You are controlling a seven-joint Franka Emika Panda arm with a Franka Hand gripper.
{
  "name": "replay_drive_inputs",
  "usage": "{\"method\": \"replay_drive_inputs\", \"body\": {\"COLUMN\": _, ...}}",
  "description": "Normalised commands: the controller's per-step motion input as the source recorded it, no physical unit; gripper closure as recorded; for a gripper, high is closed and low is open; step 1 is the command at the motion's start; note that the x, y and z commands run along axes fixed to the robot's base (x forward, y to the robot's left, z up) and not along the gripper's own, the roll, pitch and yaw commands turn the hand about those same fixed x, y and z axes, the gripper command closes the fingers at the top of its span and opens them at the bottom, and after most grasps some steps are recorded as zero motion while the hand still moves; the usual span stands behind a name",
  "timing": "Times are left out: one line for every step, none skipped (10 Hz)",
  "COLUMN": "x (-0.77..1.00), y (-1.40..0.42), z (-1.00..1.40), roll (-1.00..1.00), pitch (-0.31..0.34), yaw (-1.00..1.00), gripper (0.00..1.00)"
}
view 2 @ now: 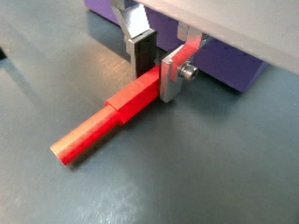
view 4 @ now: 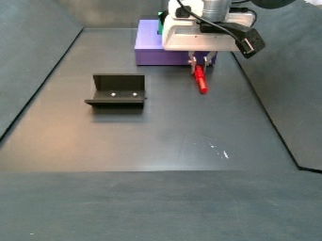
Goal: Pick up the red object. Move up. Place the red object on the fixture. Regrasp the red object. Move to above the board. Insert the red object.
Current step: Pick up the red object, then move up, then place the red object on the fixture.
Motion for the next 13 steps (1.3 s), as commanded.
{"method": "replay_drive_inputs", "body": {"x": 0.00, "y": 0.00, "z": 0.00, "roll": 0.00, "pitch": 0.000, "yaw": 0.00, "gripper": 1.00}}
{"method": "replay_drive_inputs", "body": {"x": 0.00, "y": 0.00, "z": 0.00, "roll": 0.00, "pitch": 0.000, "yaw": 0.00, "gripper": 1.00}}
{"method": "replay_drive_inputs", "body": {"x": 0.00, "y": 0.00, "z": 0.00, "roll": 0.00, "pitch": 0.000, "yaw": 0.00, "gripper": 1.00}}
{"method": "replay_drive_inputs", "body": {"x": 0.00, "y": 0.00, "z": 0.00, "roll": 0.00, "pitch": 0.000, "yaw": 0.00, "gripper": 1.00}}
{"method": "replay_drive_inputs", "body": {"x": 0.00, "y": 0.00, "z": 0.00, "roll": 0.00, "pitch": 0.000, "yaw": 0.00, "gripper": 1.00}}
{"method": "replay_drive_inputs", "body": {"x": 0.00, "y": 0.00, "z": 0.00, "roll": 0.00, "pitch": 0.000, "yaw": 0.00, "gripper": 1.00}}
{"method": "replay_drive_inputs", "body": {"x": 0.00, "y": 0.00, "z": 0.00, "roll": 0.00, "pitch": 0.000, "yaw": 0.00, "gripper": 1.00}}
{"method": "replay_drive_inputs", "body": {"x": 0.00, "y": 0.00, "z": 0.00, "roll": 0.00, "pitch": 0.000, "yaw": 0.00, "gripper": 1.00}}
{"method": "replay_drive_inputs", "body": {"x": 0.00, "y": 0.00, "z": 0.83, "roll": 0.00, "pitch": 0.000, "yaw": 0.00, "gripper": 1.00}}
{"method": "replay_drive_inputs", "body": {"x": -0.05, "y": 0.01, "z": 0.81, "roll": 0.00, "pitch": 0.022, "yaw": 0.03, "gripper": 1.00}}
{"method": "replay_drive_inputs", "body": {"x": -0.09, "y": -0.01, "z": 0.60, "roll": -0.02, "pitch": 0.036, "yaw": 0.04, "gripper": 1.00}}
{"method": "replay_drive_inputs", "body": {"x": -0.06, "y": -0.01, "z": 0.30, "roll": -0.05, "pitch": 0.014, "yaw": 0.03, "gripper": 1.00}}
{"method": "replay_drive_inputs", "body": {"x": 0.00, "y": 0.00, "z": 0.00, "roll": -0.01, "pitch": 0.000, "yaw": 0.00, "gripper": 1.00}}
